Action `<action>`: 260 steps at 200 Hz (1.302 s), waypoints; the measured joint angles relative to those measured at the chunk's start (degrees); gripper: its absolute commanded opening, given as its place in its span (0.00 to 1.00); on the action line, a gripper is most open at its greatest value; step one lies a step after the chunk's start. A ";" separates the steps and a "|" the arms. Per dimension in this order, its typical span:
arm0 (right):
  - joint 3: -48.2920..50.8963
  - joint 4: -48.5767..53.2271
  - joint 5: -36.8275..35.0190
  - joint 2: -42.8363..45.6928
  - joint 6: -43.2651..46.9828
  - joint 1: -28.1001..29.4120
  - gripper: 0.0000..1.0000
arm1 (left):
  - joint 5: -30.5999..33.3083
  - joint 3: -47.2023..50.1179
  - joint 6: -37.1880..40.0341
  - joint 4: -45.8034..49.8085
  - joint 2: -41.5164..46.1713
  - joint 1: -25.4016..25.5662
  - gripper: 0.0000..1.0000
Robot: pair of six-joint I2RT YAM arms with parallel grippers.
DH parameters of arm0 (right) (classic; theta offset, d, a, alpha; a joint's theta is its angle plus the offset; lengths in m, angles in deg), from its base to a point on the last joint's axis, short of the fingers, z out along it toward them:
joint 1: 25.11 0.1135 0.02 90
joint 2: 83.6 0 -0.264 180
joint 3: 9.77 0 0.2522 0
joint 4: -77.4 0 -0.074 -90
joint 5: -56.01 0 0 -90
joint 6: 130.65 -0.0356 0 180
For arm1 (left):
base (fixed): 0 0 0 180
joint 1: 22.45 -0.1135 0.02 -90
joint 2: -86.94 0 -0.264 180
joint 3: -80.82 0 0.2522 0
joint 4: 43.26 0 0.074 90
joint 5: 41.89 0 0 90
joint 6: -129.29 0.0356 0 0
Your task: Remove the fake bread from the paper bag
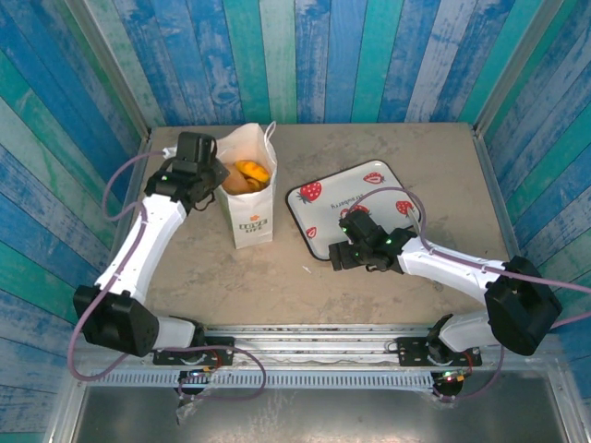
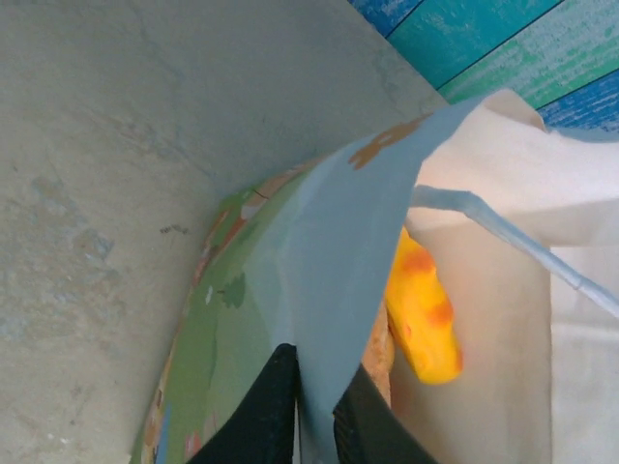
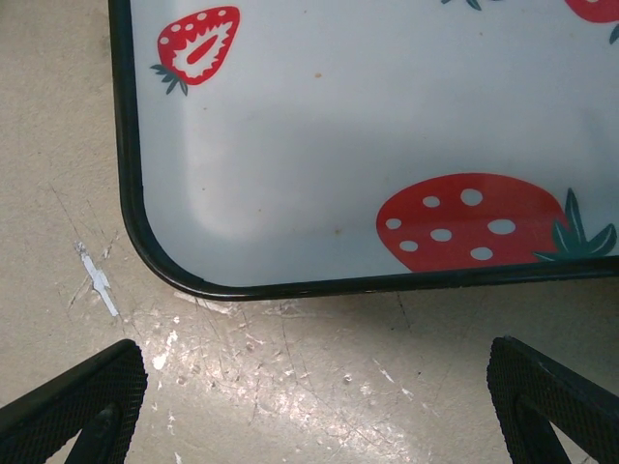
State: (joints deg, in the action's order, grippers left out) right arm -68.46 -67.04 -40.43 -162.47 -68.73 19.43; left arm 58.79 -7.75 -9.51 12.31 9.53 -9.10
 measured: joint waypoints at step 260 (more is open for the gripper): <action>7.06 8.96 7.06 17.35 5.27 -38.86 1.00 | 5.18 -11.91 44.33 -26.01 -15.37 0.22 0.01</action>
State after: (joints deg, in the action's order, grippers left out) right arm -61.40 -58.08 -33.37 -145.11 -63.46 -19.44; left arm 63.97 -19.66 34.82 -13.70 -5.83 -8.88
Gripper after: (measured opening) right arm 0.997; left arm 0.045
